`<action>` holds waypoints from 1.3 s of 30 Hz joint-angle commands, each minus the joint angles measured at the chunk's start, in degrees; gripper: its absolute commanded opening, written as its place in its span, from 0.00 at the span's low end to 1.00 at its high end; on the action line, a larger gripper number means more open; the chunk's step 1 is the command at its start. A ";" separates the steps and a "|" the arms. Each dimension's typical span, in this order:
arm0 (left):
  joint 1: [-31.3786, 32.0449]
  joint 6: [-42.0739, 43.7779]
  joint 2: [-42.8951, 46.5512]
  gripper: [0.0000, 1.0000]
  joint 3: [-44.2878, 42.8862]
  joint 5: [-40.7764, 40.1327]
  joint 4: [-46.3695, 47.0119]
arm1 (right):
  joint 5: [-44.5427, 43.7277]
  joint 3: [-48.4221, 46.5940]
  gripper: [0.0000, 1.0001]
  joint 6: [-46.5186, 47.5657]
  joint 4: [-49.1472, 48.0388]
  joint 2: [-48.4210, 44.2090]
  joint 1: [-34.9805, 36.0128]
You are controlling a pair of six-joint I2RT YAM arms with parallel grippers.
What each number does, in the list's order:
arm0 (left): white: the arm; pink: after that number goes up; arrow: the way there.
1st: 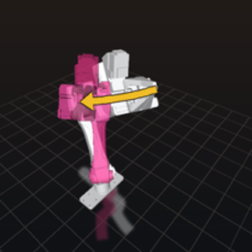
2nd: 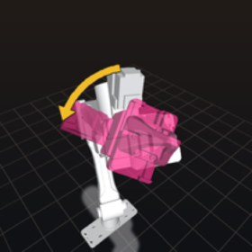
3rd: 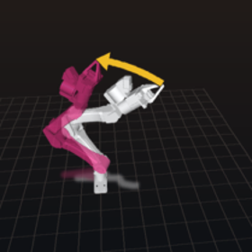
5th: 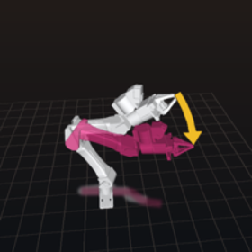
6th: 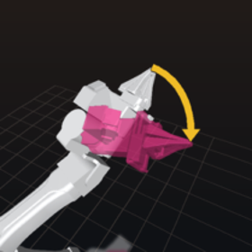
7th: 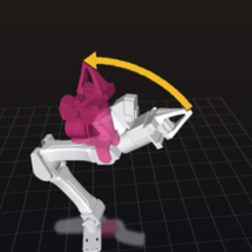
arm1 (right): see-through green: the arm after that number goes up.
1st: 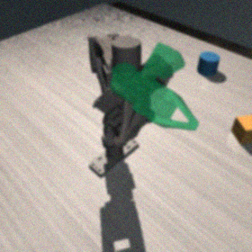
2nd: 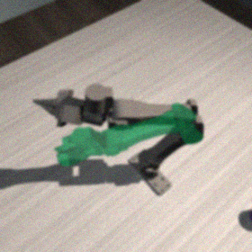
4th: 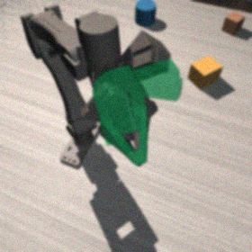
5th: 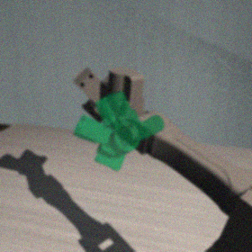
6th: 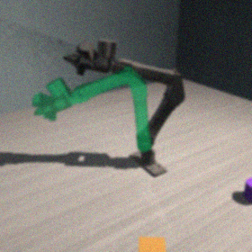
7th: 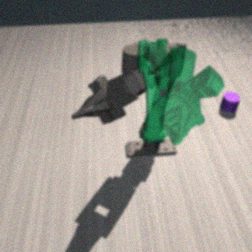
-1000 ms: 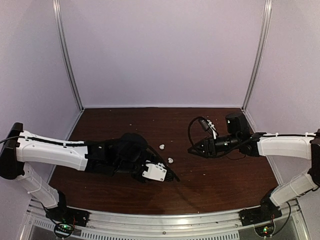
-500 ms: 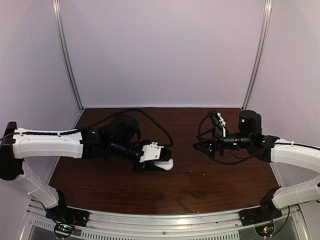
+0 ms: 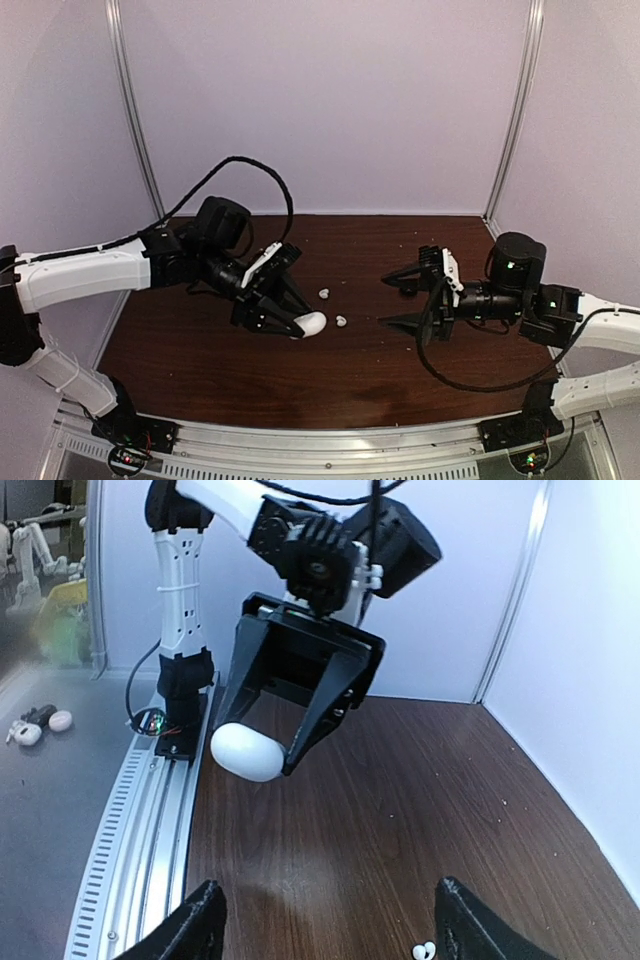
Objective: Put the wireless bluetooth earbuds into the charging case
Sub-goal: Pass from the left arm to the right
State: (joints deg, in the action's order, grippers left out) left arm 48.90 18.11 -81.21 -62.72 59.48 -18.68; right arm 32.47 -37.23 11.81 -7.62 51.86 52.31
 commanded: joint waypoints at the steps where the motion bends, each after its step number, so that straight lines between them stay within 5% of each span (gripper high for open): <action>1: 0.04 -2.67 -1.51 0.25 -2.76 10.54 -2.70 | -7.91 -6.12 0.71 9.12 6.87 2.17 6.93; 10: 2.37 -1.18 -5.08 0.26 -6.01 10.46 -8.66 | -14.34 -16.46 0.67 17.74 16.58 11.42 18.10; 23: 5.23 -1.60 -9.11 0.27 -8.63 10.73 -11.74 | -21.40 -24.06 0.59 24.35 26.67 18.41 25.52; 39: 5.85 -2.30 -11.27 0.30 -11.01 10.97 -13.80 | -28.13 -25.17 0.40 27.41 29.43 22.34 27.05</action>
State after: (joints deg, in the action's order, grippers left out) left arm 54.46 15.92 -92.12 -71.44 68.79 -32.47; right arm 7.11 -60.93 38.52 19.44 73.65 78.81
